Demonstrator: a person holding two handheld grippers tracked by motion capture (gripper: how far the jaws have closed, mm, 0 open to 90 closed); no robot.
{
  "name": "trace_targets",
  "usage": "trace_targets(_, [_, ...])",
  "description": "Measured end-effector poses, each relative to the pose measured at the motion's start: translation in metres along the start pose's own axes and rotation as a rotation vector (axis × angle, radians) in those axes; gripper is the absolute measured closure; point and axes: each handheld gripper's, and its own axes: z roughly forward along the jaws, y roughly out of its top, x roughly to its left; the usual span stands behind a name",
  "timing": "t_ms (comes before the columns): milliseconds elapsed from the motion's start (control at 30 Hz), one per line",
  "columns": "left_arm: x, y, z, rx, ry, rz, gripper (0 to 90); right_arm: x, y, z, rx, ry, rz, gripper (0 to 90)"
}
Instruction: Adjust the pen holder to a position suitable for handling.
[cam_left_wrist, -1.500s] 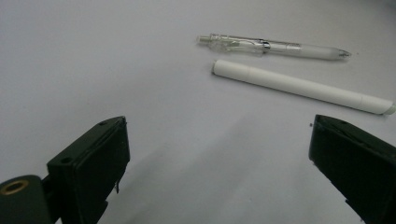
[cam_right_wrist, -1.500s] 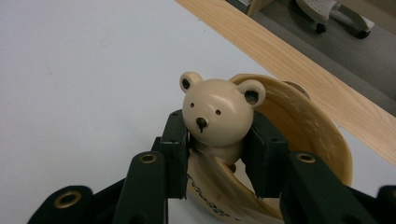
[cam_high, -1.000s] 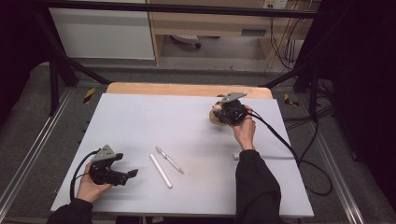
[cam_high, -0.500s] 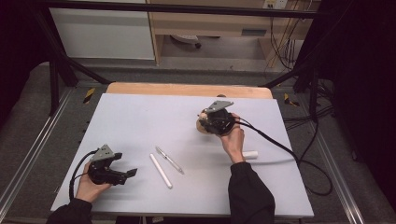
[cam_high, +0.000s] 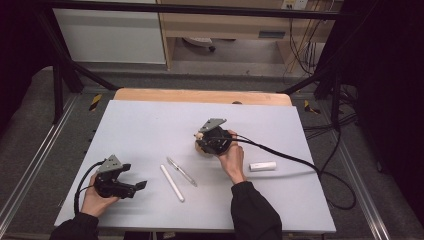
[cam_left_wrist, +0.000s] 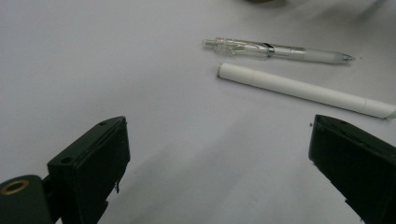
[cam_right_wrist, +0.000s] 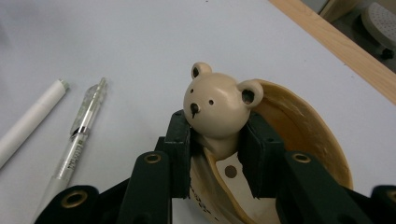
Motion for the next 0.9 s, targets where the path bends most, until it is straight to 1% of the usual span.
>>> trace_targets(67, [-0.001, 0.0, 0.0, 0.004, 0.0, 0.007, 5.2, 0.006, 0.001, 0.004, 0.003, 0.016, -0.004, 66.3])
trace_targets(167, [-0.001, 0.0, 0.0, 0.0, -0.001, 0.005, 5.2, 0.007, 0.001, 0.007, -0.001, 0.025, 0.007, 66.3])
trace_targets(200, [-0.001, 0.0, 0.0, 0.002, -0.001, 0.005, 5.2, 0.008, 0.0, 0.01, 0.009, 0.029, 0.008, 66.2])
trace_targets(233, [-0.001, 0.0, 0.0, 0.005, 0.0, 0.005, 5.2, 0.008, -0.001, 0.011, 0.002, 0.03, 0.003, 66.2])
trace_targets(333, [-0.001, 0.0, 0.0, 0.005, 0.002, 0.008, 5.2, 0.01, -0.002, 0.012, -0.007, 0.025, 0.006, 66.2])
trace_targets(400, [-0.001, 0.0, 0.0, 0.001, 0.002, 0.008, 5.2, 0.01, -0.002, 0.014, -0.017, 0.024, 0.028, 65.7])
trace_targets(467, [-0.001, 0.0, 0.0, 0.001, 0.0, 0.007, 5.2, 0.011, -0.003, 0.014, -0.018, 0.022, 0.026, 65.5])
trace_targets(500, [-0.001, 0.0, 0.0, 0.004, 0.001, 0.006, 5.2, 0.01, -0.002, 0.014, -0.014, 0.027, 0.03, 63.2])
trace_targets(533, [0.0, 0.0, 0.0, 0.005, 0.002, 0.005, 5.2, 0.009, -0.002, 0.014, -0.013, 0.026, 0.042, 57.8])
trace_targets(567, [0.0, 0.0, 0.0, 0.004, 0.001, 0.004, 5.2, 0.009, -0.002, 0.014, -0.013, 0.026, 0.042, 57.8])
trace_targets(600, [0.0, 0.0, 0.0, 0.002, 0.002, 0.005, 5.2, 0.008, -0.001, 0.012, -0.025, 0.034, 0.059, 50.4])
trace_targets(633, [0.0, 0.0, 0.0, 0.001, 0.002, 0.004, 5.2, 0.008, -0.001, 0.01, -0.034, 0.041, 0.067, 45.4])
trace_targets(667, [0.0, 0.0, -0.001, 0.0, 0.002, 0.005, 5.2, 0.008, -0.001, 0.01, -0.034, 0.041, 0.067, 45.4])
trace_targets(700, [0.0, 0.0, -0.001, 0.0, 0.002, 0.005, 5.2, 0.008, 0.0, 0.005, -0.039, 0.051, 0.076, 41.1])
trace_targets(733, [0.0, 0.0, 0.0, 0.001, 0.001, 0.004, 5.2, 0.008, 0.0, 0.005, -0.039, 0.051, 0.076, 41.1])
trace_targets(800, [0.0, 0.0, 0.0, 0.002, 0.0, 0.004, 5.2, 0.009, 0.0, -0.002, -0.055, 0.057, 0.087, 30.2])
trace_targets(833, [0.0, 0.0, 0.0, 0.004, 0.0, 0.003, 5.2, 0.008, 0.001, -0.007, -0.057, 0.075, 0.098, 22.0])
trace_targets(867, [0.0, 0.0, 0.0, 0.004, 0.0, 0.003, 5.3, 0.008, 0.001, -0.01, -0.057, 0.086, 0.103, 18.2])
trace_targets(900, [0.0, 0.0, 0.0, 0.005, 0.001, 0.004, 5.3, 0.008, 0.001, -0.01, -0.057, 0.086, 0.103, 18.2])
